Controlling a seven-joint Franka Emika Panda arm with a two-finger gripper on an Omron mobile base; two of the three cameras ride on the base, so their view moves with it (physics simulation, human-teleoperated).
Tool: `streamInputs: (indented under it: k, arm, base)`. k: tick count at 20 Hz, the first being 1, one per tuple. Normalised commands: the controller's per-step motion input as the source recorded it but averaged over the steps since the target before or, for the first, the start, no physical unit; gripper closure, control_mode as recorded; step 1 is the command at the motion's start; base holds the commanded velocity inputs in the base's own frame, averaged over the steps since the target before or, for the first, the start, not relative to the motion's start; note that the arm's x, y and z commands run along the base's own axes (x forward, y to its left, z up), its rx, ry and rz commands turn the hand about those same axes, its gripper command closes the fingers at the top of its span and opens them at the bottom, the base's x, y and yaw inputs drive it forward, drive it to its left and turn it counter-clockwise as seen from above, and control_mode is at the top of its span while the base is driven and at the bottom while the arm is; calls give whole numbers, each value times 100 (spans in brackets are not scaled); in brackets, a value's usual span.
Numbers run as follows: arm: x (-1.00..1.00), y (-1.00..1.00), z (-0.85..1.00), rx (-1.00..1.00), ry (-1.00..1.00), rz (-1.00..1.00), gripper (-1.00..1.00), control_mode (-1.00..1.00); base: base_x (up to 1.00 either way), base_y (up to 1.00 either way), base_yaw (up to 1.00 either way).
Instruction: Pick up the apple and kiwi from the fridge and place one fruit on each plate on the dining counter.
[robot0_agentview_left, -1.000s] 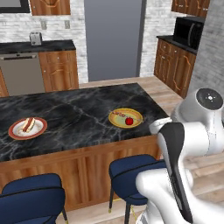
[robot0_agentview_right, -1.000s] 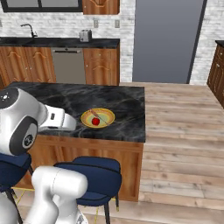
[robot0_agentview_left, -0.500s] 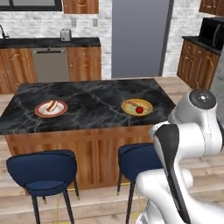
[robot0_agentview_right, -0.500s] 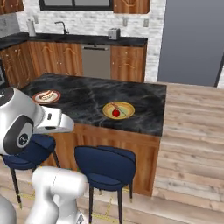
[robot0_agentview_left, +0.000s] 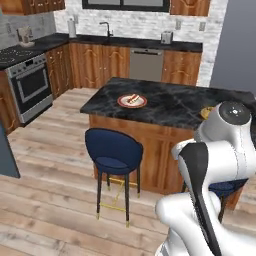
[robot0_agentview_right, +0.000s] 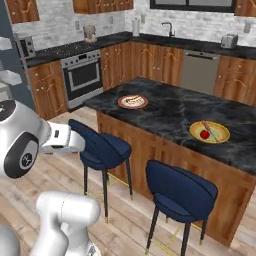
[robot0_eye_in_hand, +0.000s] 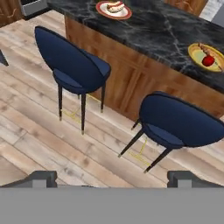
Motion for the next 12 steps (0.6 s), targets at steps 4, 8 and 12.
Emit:
streamInputs:
  k: [4,8,12]
  arm:
    - [0,0,0,0,0,0,-100,100]
    - [0,0,0,0,0,0,-100,100]
    - [0,0,0,0,0,0,-100,100]
  base:
    - [9,79,57]
    - [44,64,51]
    - [62,50,50]
